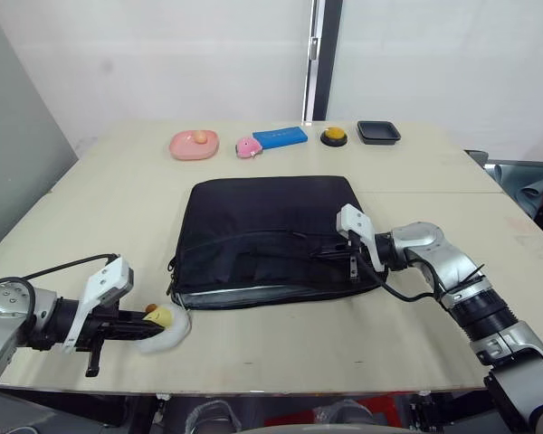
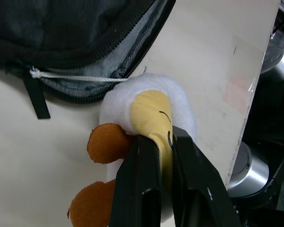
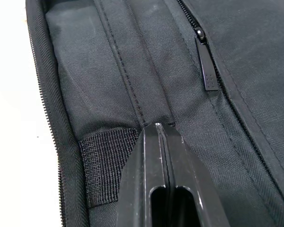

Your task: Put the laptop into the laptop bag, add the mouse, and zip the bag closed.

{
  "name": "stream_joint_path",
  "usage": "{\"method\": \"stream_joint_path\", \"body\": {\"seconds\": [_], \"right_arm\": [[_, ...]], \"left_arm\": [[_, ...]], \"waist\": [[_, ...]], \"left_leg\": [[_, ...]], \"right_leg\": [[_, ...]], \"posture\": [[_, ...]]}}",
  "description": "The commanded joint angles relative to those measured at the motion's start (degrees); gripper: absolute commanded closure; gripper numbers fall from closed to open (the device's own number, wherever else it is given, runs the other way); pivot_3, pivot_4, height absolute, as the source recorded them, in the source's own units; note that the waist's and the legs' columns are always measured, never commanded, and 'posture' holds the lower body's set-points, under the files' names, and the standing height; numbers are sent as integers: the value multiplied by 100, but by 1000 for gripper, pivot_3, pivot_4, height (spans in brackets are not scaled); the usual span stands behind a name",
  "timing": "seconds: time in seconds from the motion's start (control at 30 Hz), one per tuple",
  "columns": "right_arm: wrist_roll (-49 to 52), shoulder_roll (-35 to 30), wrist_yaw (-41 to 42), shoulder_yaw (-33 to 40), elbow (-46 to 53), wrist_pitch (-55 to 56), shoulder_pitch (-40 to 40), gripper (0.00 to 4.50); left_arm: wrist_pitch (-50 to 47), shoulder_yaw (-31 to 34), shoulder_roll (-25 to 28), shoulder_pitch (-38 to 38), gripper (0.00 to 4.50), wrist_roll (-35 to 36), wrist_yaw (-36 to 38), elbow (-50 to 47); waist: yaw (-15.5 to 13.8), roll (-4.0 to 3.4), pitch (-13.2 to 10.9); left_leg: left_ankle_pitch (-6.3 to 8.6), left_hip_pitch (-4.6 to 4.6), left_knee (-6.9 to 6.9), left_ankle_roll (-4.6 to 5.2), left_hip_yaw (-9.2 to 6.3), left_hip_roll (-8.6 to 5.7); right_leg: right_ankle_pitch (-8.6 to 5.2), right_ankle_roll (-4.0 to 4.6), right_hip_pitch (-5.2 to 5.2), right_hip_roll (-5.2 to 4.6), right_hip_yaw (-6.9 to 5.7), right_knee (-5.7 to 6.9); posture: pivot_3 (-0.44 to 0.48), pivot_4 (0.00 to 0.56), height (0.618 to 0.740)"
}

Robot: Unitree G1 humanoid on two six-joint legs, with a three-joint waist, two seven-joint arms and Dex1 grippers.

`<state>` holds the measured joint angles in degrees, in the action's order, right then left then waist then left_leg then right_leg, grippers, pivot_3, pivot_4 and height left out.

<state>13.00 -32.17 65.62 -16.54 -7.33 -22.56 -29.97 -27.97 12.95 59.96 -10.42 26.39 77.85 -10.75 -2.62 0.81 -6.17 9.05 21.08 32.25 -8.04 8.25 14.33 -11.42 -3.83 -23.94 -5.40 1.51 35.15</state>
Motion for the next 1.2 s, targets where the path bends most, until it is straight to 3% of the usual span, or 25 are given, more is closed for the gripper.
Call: {"method": "stream_joint_path", "body": {"seconds": [0.03, 0.13, 0.3, 0.5, 0.73, 0.93, 1.2], "right_arm": [[-274, -28, 21, -367, -176, -316, 300, 4500], [-271, -23, 30, -373, -152, -323, 311, 4500], [-349, 15, 53, -455, -266, -293, 205, 4500], [-430, 40, 87, -516, -405, -202, 142, 4500], [-516, 135, 128, -596, -490, -151, 57, 4500], [-567, 98, 309, -769, -269, -241, 128, 4500], [-444, 51, 351, -782, 160, -443, 279, 4500]], "left_arm": [[-33, -41, -5, -103, 4463, 156, 64, -337], [-23, -5, 11, -110, 4463, 162, 59, -323], [125, 906, 408, -6, 4463, 274, 507, 753], [291, 1304, 576, -398, 4463, 209, 825, 1336], [226, 1562, 258, -1981, 4463, 233, 996, 248], [180, 1629, -105, -2755, 4463, 250, 767, -472], [-271, 605, -695, -1830, 4463, 328, -490, -1482]], "waist": [[6, -1, 2], [6, -1, 1], [18, 1, 2], [22, -8, 1], [40, -8, 1], [49, -13, 5], [9, -29, 30]], "left_leg": [[0, 0, -2, 0, 1, 0], [0, 0, -7, 0, 2, 0], [0, 0, -8, -1, 1, 4], [2, -2, -10, -4, 7, 17], [3, -4, -26, -7, 8, 32], [8, -12, -30, -15, 8, 60], [25, -12, -41, -40, 10, 70]], "right_leg": [[0, 0, 0, 0, 0, -2], [-1, -1, -2, 1, 0, -3], [-2, -2, -8, 7, 0, -1], [-2, -1, -7, 16, 2, -7], [-6, 3, -8, 28, -1, -13], [-8, 2, -11, 56, 1, -12], [-33, 12, -10, 65, -7, -19]], "posture": [[0, 150, 740], [0, 150, 740], [0, 150, 740], [0, 150, 740], [0, 150, 740], [0, 150, 740], [0, 150, 740]]}}
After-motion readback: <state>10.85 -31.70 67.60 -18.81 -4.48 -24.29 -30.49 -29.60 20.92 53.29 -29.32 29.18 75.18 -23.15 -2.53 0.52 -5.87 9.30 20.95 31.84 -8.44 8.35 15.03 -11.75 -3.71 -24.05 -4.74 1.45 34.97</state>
